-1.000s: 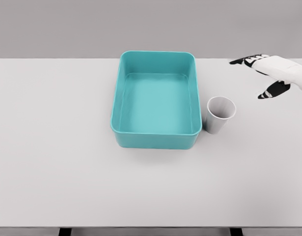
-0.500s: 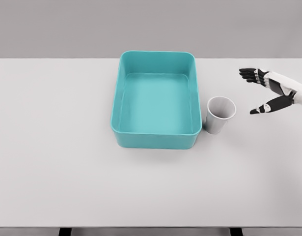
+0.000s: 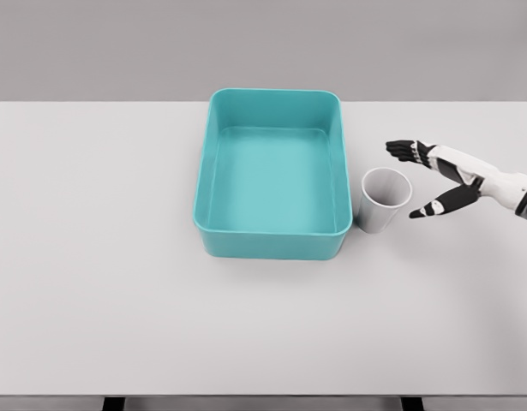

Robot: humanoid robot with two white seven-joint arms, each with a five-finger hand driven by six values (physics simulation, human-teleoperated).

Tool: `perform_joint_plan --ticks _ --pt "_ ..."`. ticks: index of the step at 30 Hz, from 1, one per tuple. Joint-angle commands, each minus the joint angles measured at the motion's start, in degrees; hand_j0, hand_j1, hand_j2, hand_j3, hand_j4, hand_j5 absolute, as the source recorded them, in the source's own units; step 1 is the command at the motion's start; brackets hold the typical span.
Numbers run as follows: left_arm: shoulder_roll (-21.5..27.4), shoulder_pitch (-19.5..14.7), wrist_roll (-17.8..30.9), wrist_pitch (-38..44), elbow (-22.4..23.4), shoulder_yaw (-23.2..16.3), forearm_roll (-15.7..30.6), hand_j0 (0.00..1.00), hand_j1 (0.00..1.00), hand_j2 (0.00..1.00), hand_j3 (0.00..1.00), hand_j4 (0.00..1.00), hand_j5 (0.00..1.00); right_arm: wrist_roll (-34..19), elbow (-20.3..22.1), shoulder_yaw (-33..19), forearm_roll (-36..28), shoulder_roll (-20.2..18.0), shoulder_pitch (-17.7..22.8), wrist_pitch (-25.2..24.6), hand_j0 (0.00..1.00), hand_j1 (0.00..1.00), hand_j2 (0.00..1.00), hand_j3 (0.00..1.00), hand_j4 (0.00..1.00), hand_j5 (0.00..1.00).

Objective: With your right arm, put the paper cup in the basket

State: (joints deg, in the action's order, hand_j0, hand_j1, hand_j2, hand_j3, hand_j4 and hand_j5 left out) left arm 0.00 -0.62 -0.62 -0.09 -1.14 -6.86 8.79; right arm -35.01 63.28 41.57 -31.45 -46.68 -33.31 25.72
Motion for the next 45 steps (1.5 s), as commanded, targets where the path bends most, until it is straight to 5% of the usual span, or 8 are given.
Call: perform_joint_plan --ticks 1,32,45 --pt "0.0 0.0 0.0 0.0 0.0 -0.1 0.0 1.00 1.00 1.00 1.00 1.00 1.00 0.0 1.0 0.5 -0.4 0.0 0.0 -0.2 1.00 1.00 1.00 1.00 1.00 1.00" --pt "0.0 0.0 0.0 0.0 0.0 0.0 0.0 1.00 1.00 1.00 1.00 1.00 1.00 0.0 1.1 2.4 -0.5 2.2 -0.2 -1.0 0.99 0.99 0.99 0.99 0.99 0.99" --pt "0.0 0.0 0.0 0.0 0.0 0.0 0.0 1.00 1.00 1.00 1.00 1.00 1.00 0.0 1.3 2.2 -0.5 2.2 -0.3 -1.6 0.86 0.86 0.86 0.86 0.86 0.86"
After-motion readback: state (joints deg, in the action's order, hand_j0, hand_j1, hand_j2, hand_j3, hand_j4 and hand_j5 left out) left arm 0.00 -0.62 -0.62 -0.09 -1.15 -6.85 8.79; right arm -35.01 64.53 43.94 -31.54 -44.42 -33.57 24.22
